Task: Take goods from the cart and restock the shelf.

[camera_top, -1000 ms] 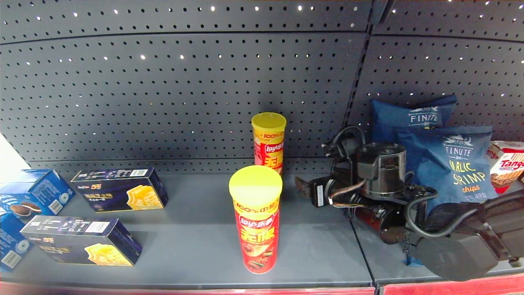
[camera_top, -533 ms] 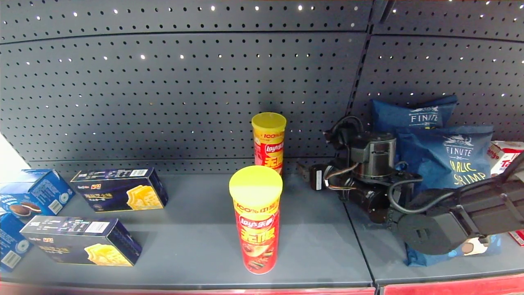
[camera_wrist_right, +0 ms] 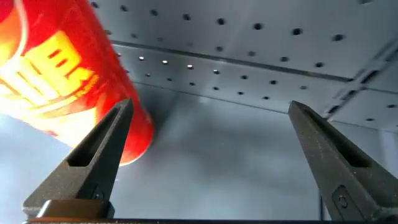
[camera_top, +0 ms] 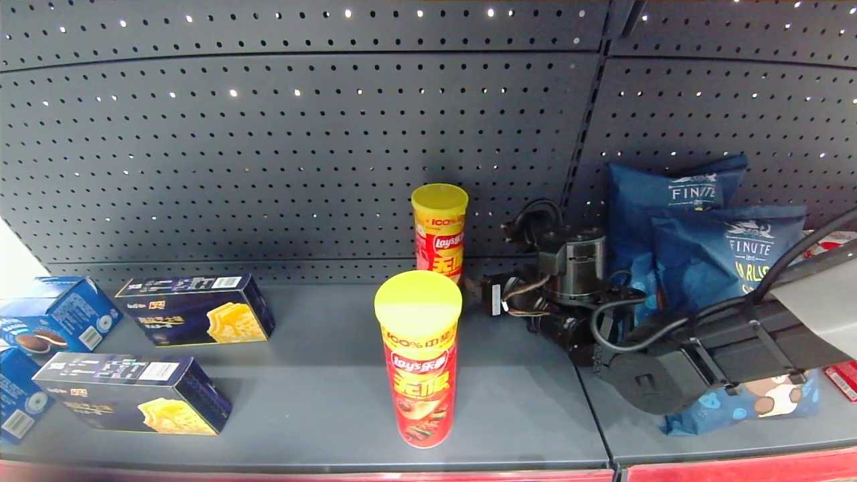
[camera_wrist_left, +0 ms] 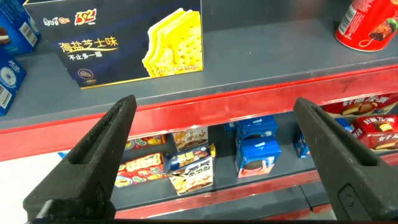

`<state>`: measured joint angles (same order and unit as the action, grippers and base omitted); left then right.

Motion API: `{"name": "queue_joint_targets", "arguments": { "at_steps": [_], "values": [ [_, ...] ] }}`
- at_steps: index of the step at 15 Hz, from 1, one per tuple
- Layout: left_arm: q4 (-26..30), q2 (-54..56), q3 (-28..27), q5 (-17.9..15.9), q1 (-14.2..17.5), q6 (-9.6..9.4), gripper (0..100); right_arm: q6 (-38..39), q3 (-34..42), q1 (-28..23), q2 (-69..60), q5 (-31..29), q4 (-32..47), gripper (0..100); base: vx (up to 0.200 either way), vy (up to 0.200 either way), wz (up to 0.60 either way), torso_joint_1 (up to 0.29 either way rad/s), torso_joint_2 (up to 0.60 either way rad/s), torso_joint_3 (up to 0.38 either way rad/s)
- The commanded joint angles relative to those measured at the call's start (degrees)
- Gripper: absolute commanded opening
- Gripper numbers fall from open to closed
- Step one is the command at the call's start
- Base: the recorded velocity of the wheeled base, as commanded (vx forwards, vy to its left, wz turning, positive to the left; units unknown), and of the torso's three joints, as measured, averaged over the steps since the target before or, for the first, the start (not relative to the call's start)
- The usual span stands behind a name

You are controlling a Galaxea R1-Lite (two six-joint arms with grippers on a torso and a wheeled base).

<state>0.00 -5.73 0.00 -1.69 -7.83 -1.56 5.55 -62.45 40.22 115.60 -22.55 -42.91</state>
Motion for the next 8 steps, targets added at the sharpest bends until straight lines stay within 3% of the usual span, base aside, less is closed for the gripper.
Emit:
{"name": "queue_joint_targets", "arguments": {
  "at_steps": [1,8],
  "values": [
    [0.0,-0.07,0.0,0.02,-0.08,-0.02,100,-0.01,0.05,0.74,0.68,0.32,-0.24,100,0.0,0.0,0.0,0.0,0.0,0.0],
    [0.0,-0.07,0.0,0.02,0.0,-0.02,100,-0.1,0.93,1.88,0.15,0.23,-0.59,100,0.0,0.0,0.0,0.0,0.0,0.0]
  ]
}}
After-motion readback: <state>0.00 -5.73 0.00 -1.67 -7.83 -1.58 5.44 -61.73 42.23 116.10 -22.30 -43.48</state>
